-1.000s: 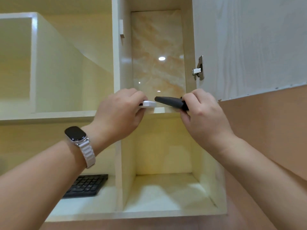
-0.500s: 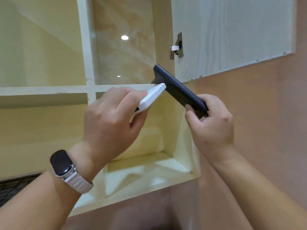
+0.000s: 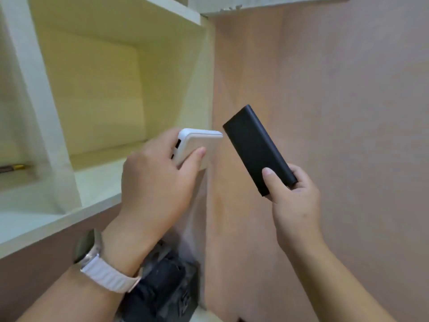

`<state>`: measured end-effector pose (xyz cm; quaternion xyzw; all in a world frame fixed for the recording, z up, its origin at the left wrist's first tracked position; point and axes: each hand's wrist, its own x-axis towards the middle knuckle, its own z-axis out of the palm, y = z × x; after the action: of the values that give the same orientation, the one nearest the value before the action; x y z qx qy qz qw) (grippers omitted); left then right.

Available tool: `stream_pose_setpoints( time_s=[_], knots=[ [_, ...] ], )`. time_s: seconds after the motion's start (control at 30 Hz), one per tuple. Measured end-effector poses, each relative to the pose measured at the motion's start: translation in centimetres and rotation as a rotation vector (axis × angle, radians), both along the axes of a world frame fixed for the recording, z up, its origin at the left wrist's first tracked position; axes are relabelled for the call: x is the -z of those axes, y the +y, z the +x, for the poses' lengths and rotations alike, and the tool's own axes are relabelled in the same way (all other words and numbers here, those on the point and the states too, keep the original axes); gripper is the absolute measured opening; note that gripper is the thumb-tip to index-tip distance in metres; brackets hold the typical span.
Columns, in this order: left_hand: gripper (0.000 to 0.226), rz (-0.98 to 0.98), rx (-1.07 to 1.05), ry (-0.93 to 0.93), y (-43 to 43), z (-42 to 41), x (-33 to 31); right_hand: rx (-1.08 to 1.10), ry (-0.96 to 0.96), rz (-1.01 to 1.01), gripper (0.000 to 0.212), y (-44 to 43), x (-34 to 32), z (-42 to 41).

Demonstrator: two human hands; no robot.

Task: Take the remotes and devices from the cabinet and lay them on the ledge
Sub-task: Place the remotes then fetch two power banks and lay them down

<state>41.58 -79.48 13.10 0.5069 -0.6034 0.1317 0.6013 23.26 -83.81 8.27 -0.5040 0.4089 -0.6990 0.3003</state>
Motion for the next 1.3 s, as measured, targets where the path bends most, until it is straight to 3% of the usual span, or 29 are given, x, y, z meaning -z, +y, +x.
stream_pose_setpoints(
  time_s=[0.27, 0.47, 0.7, 0.87, 1.1, 1.3],
  knots=[
    [0.010, 0.566, 0.482, 0.464, -1.4, -6.8, 12.7, 0.088, -0.281, 0.288, 0.011, 8.8, 8.1, -7.4],
    [0.010, 0.901, 0.703, 0.648, 3.2, -15.1, 18.5, 0.222, -0.492, 0.396, 0.014, 16.5, 12.5, -14.0],
    [0.016, 1.256, 0.921, 0.761, 10.7, -25.4, 21.8, 0.225, -0.751, 0.380, 0.020, 28.4, 15.2, -21.8],
    [0.023, 1.506, 1.181, 0.713, 19.8, -35.0, 22.8, 0.299, -0.763, 0.348, 0.025, 38.9, 16.4, -28.5],
    [0.031, 1.687, 1.414, 0.685, 32.6, -46.5, 23.5, 0.491, -0.659, 0.363, 0.035, 52.9, 17.2, -36.3],
    [0.027, 1.807, 1.570, 0.507, 41.1, -54.0, 23.4, 0.781, -0.692, 0.338, 0.023, 63.3, 17.6, -40.0]
  ],
)
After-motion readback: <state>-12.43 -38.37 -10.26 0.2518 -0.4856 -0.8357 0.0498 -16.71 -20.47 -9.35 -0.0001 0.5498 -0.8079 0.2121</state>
